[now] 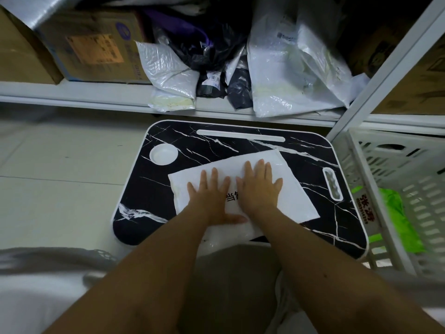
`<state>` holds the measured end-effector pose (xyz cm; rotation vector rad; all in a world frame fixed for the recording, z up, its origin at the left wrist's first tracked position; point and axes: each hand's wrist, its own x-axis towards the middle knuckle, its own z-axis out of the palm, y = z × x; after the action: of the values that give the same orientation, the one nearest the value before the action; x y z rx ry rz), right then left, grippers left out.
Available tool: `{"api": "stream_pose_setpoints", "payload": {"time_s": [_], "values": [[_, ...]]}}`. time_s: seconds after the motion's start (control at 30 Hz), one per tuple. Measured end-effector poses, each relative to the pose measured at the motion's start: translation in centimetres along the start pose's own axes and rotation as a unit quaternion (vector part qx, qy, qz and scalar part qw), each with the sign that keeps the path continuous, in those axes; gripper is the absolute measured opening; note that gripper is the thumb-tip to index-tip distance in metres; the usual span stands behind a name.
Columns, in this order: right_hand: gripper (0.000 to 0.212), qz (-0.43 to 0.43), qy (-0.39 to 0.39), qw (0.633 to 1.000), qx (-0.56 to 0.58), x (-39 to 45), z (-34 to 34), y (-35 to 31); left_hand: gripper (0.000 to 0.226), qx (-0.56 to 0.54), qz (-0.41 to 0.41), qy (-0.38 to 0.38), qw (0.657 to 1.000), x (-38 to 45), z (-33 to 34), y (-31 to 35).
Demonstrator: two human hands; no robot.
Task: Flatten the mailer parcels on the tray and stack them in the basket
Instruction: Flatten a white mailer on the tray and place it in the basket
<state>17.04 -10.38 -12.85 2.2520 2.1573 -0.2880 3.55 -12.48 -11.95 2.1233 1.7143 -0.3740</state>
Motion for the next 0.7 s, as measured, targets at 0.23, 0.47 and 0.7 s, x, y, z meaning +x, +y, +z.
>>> {"api": "stream_pose_setpoints", "payload": {"time_s": [0.23, 0.47, 0.7], "values": [[0.068, -0.016, -0.072, 0.997, -0.024, -2.7, 1.1, 2.0, 0.143, 0.032, 0.009, -0.083, 0.996, -1.2, 0.3, 0.0], [0.058, -0.020, -0.102, 0.995, 0.004, -1.8, 0.2, 2.2, 0.090, -0.042, -0.174, -0.003, 0.984, -1.9, 1.0, 0.4], [0.053, 0.245, -0.002, 0.969, 0.042, -2.1, -2.3, 6.2, 0.063, -0.231, -0.407, 0.112, 0.877, -2.9, 0.2, 1.2]]}}
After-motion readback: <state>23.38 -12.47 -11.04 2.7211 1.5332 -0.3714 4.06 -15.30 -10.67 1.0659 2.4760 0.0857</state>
